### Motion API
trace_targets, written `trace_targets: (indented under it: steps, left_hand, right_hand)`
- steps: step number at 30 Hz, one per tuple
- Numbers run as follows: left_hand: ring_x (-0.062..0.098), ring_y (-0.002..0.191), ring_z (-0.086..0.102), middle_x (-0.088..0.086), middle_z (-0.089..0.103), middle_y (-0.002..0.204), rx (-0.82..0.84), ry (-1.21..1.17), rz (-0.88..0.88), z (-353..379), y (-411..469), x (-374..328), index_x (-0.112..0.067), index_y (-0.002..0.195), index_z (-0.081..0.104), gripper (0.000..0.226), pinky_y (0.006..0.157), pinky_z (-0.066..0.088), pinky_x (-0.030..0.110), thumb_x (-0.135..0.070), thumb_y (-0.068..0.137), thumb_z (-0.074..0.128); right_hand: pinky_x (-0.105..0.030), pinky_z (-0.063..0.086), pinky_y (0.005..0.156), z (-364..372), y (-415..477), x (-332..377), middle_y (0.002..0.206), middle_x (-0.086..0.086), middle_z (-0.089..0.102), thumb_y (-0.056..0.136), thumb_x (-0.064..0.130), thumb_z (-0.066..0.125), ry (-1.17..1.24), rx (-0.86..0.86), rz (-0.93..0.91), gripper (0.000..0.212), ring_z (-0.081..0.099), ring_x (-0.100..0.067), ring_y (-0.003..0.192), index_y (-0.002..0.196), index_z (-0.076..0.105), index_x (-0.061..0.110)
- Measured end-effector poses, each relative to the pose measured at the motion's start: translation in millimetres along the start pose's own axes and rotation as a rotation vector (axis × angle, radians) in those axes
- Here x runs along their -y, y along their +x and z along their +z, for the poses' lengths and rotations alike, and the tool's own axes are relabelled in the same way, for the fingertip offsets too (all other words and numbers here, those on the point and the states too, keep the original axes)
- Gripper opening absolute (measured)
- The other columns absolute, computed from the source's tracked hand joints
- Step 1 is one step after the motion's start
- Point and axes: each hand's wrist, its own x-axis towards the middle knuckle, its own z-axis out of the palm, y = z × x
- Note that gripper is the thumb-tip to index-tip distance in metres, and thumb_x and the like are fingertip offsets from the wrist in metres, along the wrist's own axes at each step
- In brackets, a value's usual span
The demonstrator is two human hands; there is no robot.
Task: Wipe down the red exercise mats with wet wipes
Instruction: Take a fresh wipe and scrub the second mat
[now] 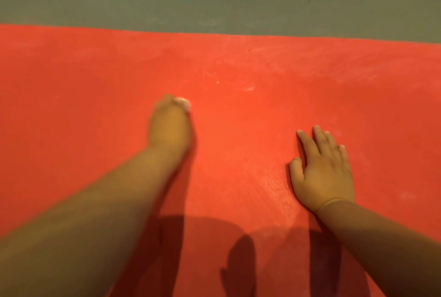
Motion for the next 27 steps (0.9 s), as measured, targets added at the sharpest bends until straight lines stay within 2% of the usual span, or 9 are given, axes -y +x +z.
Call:
trace_targets:
  steps: [2,5,7,9,14,16,23,25,27]
  left_hand:
    - [0.025,0.104,0.056,0.006,0.060,0.115,0.064,-0.078,0.292,17,-40,-52,-0.018,0.111,0.062,0.036,0.092,0.043,0.035,-0.003,0.082,0.049]
    - [0.027,0.081,0.061,0.005,0.063,0.096,0.227,-0.188,0.625,16,-81,-84,-0.015,0.107,0.068,0.032,0.067,0.049,0.034,-0.006,0.076,0.066]
    - [0.030,0.067,0.061,0.009,0.063,0.081,0.116,-0.136,0.737,9,-63,-61,-0.012,0.098,0.072,0.027,0.056,0.047,0.032,-0.005,0.072,0.073]
    - [0.034,0.070,0.063,0.014,0.064,0.082,-0.002,-0.001,0.626,0,-28,-25,-0.012,0.099,0.073,0.025,0.060,0.049,0.035,-0.003,0.076,0.070]
    - [0.041,0.102,0.050,0.021,0.054,0.108,-0.083,0.146,-0.190,-9,25,44,-0.013,0.110,0.065,0.030,0.084,0.040,0.044,-0.005,0.087,0.048]
    - [0.039,0.103,0.051,0.017,0.055,0.112,-0.103,0.146,-0.127,4,24,17,-0.013,0.109,0.064,0.031,0.085,0.041,0.042,-0.004,0.085,0.047]
    - [0.029,0.098,0.053,0.003,0.058,0.111,0.158,0.014,0.718,28,-10,-70,-0.023,0.124,0.059,0.031,0.081,0.037,0.037,-0.020,0.095,0.048]
    - [0.031,0.101,0.054,0.007,0.060,0.111,0.094,0.156,0.594,18,17,-38,-0.024,0.121,0.061,0.031,0.083,0.037,0.037,-0.018,0.094,0.048]
    - [0.036,0.105,0.053,0.015,0.058,0.112,0.014,0.231,0.187,1,46,11,-0.017,0.115,0.065,0.032,0.088,0.040,0.039,-0.008,0.089,0.049]
  right_hand:
    - [-0.042,0.006,0.119,-1,2,1,0.158,-0.002,0.016,0.079,0.046,0.025,-0.007,0.000,0.003,0.069,0.009,-0.020,0.146,0.146,0.028,0.031]
    - [-0.042,0.006,0.119,0,4,1,0.158,-0.002,0.017,0.079,0.046,0.025,-0.005,-0.003,0.004,0.069,0.010,-0.020,0.146,0.146,0.029,0.031]
    - [-0.043,0.007,0.119,0,6,1,0.158,-0.002,0.017,0.079,0.046,0.025,-0.004,-0.005,-0.002,0.069,0.011,-0.021,0.146,0.146,0.029,0.031]
    - [-0.043,0.007,0.119,1,7,1,0.158,-0.003,0.017,0.079,0.045,0.026,-0.007,-0.006,-0.006,0.068,0.011,-0.021,0.146,0.146,0.029,0.030]
    - [-0.043,0.006,0.119,2,9,1,0.158,-0.003,0.016,0.080,0.046,0.026,-0.012,0.000,-0.003,0.068,0.010,-0.021,0.146,0.146,0.028,0.030]
    - [-0.043,0.006,0.119,1,11,1,0.158,-0.003,0.014,0.080,0.046,0.026,-0.015,0.007,-0.002,0.069,0.009,-0.021,0.146,0.147,0.027,0.031]
    - [-0.043,0.004,0.119,1,15,3,0.159,-0.003,0.011,0.079,0.048,0.023,-0.036,0.015,-0.012,0.070,0.006,-0.020,0.146,0.147,0.024,0.032]
    - [-0.042,0.004,0.119,2,16,2,0.159,-0.002,0.011,0.080,0.049,0.023,-0.025,0.012,-0.016,0.069,0.005,-0.019,0.146,0.147,0.023,0.033]
    - [-0.042,0.004,0.119,2,18,2,0.159,-0.002,0.011,0.081,0.048,0.024,-0.016,0.011,-0.022,0.068,0.005,-0.019,0.146,0.147,0.023,0.034]
